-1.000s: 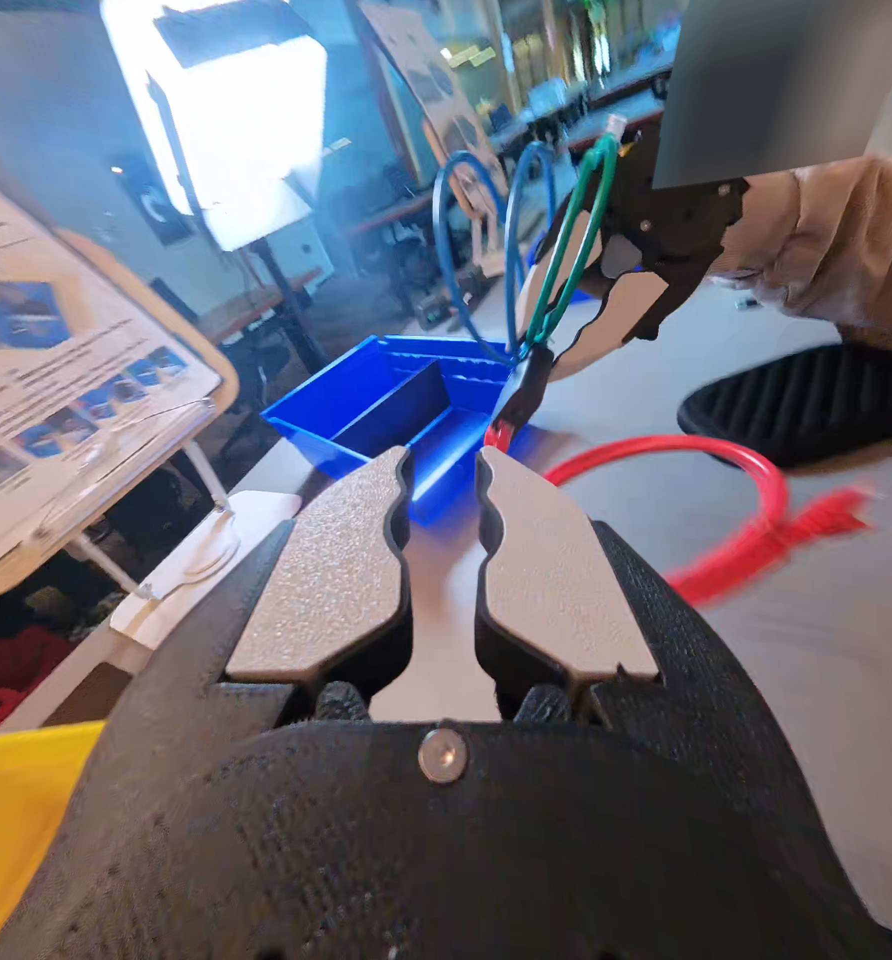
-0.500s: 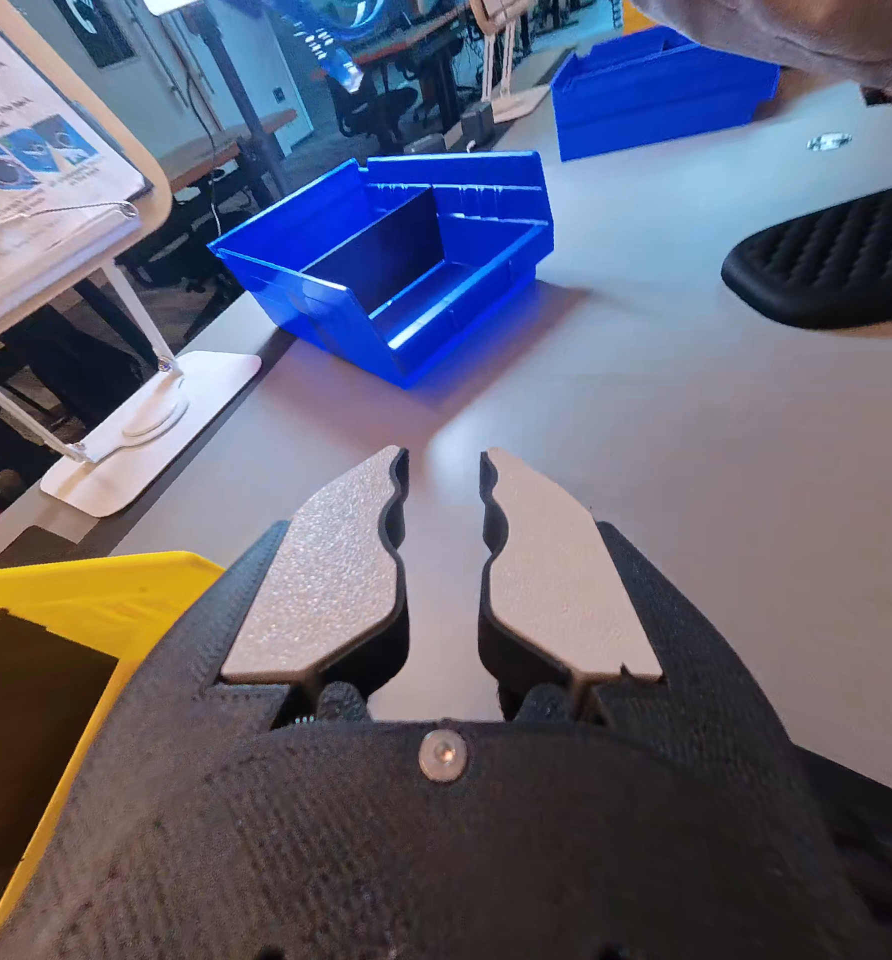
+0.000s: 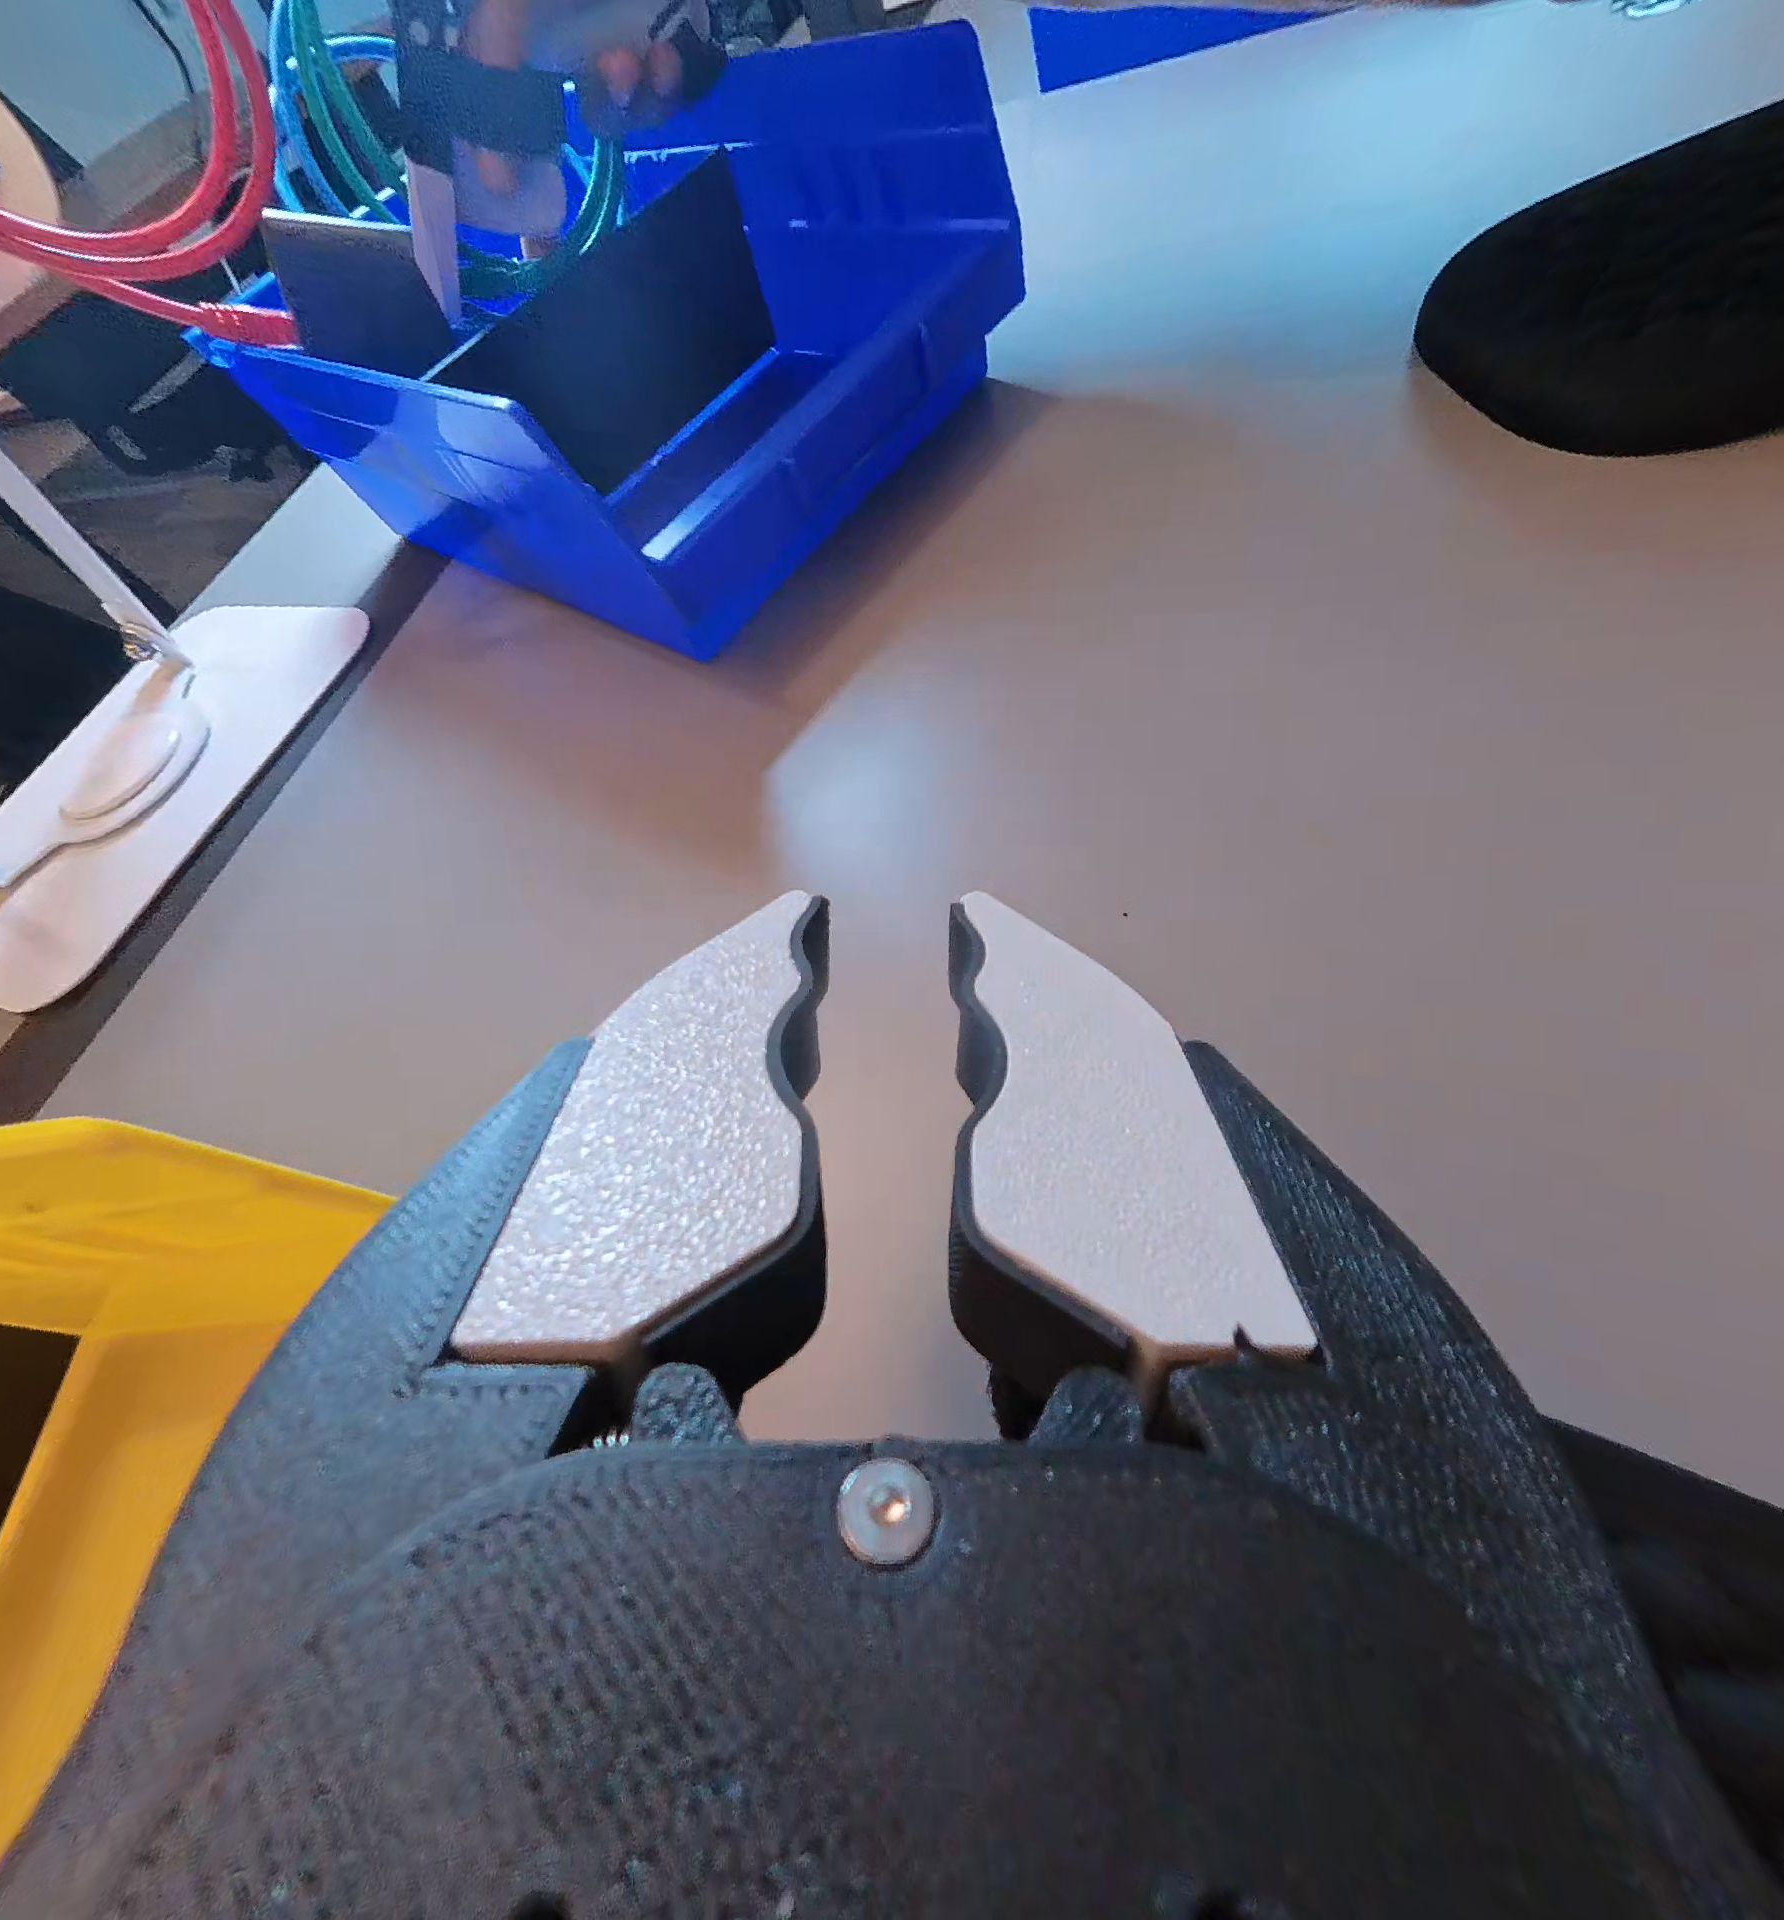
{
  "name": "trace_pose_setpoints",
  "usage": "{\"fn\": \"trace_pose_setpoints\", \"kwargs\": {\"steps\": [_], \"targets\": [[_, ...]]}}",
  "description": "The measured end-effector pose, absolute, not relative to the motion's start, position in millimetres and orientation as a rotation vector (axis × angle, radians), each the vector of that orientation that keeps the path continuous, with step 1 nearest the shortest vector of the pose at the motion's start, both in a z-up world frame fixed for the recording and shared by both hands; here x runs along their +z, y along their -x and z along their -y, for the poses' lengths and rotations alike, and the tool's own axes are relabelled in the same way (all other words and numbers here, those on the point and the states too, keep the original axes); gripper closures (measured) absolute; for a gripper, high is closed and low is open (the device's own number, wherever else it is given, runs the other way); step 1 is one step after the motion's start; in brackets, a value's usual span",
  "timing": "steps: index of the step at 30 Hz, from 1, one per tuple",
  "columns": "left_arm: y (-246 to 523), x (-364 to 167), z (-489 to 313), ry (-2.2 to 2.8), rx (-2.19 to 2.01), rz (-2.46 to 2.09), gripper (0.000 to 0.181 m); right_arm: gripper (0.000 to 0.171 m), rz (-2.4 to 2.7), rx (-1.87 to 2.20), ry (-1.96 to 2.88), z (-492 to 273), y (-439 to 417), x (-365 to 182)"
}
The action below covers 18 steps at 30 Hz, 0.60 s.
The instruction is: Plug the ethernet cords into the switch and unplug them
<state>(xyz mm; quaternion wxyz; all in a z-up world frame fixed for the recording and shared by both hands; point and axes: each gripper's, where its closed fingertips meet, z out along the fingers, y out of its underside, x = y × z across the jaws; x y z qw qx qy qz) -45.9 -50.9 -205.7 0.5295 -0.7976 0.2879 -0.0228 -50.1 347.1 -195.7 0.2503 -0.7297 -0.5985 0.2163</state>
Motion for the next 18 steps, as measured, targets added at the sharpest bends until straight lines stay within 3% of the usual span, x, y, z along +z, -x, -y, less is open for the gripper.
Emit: {"fn": "trace_pose_setpoints", "kwargs": {"steps": [2,6,9,18], "targets": [[43,-210,51,1.915,-0.048,-0.705,0.159,0.145,1.691,0.406,2.13,-348,36,-221],[42,-212,52,1.919,-0.027,-0.716,0.16,0.134,1.776,-0.128,1.955,-363,26,-228],[44,-211,52,1.92,-0.035,-0.703,0.16,0.122,1.758,0.051,1.918,-339,37,-198],[75,-191,54,1.92,0.077,-0.595,0.158,0.124,1.84,0.286,1.708,-264,-14,-147]]}}
